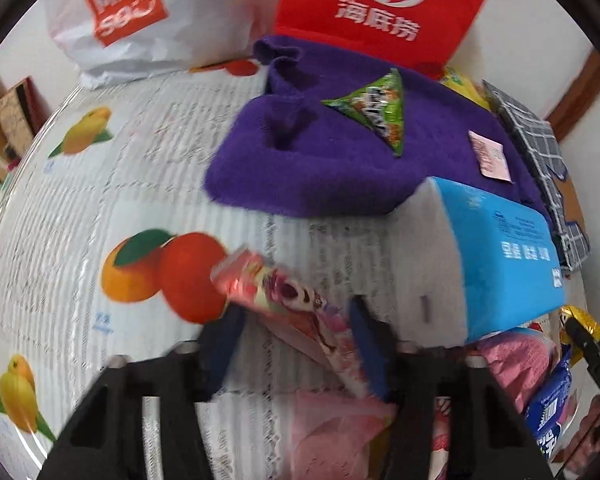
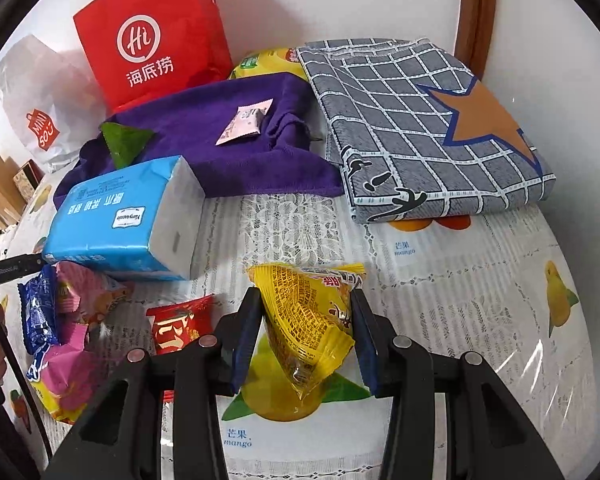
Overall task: Organize snacks
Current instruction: 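Grasp the pink Lotso candy stick with the left tool while the right tool holds the chip bag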
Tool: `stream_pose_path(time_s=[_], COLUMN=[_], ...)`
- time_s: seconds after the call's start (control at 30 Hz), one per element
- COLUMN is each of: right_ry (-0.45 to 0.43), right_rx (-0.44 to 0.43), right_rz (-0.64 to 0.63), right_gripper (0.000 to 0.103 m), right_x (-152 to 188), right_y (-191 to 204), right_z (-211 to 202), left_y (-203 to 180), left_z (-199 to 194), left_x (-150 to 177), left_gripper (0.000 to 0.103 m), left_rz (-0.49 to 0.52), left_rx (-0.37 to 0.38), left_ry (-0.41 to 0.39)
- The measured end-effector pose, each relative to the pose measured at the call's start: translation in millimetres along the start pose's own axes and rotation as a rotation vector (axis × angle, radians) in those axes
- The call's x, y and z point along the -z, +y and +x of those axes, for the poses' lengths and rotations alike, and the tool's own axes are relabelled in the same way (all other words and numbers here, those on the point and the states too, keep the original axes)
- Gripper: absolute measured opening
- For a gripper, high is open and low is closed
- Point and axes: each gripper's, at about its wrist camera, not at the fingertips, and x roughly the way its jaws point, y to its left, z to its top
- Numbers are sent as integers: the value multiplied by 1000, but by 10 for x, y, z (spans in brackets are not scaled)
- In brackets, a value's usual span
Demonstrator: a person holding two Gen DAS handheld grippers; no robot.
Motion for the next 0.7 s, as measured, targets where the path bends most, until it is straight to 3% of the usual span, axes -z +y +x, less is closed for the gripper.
stream_pose_path(time_s=[0.07,0.23,0.4,0.53,0.63,0.7], right_ry=[-7,-22,-18,-14,-13,-19], right_rx=[-1,-4,-9,-5,-7,-4], right_rz=[-4,-11,-5,-6,0,-5], right_gripper=[44,44,44,44,44,44], right_x=[-8,-15,2,18,34,48], right_y=[12,40,31,34,20,21], right_z=[-21,-65,-55,-57,-71,-82], left_y=[-21,58,149,75,-35,-95], left_z=[-15,-134,-110,-45,8,21], left_x=[-8,-7,15,24,44,49], left_gripper=[26,21,22,48,48,36], left_rz=[7,17,-3,13,56,79], left_rx=[31,-17,-17,-46,-91,-116], left_ry=[3,-17,2,11,-8,-26])
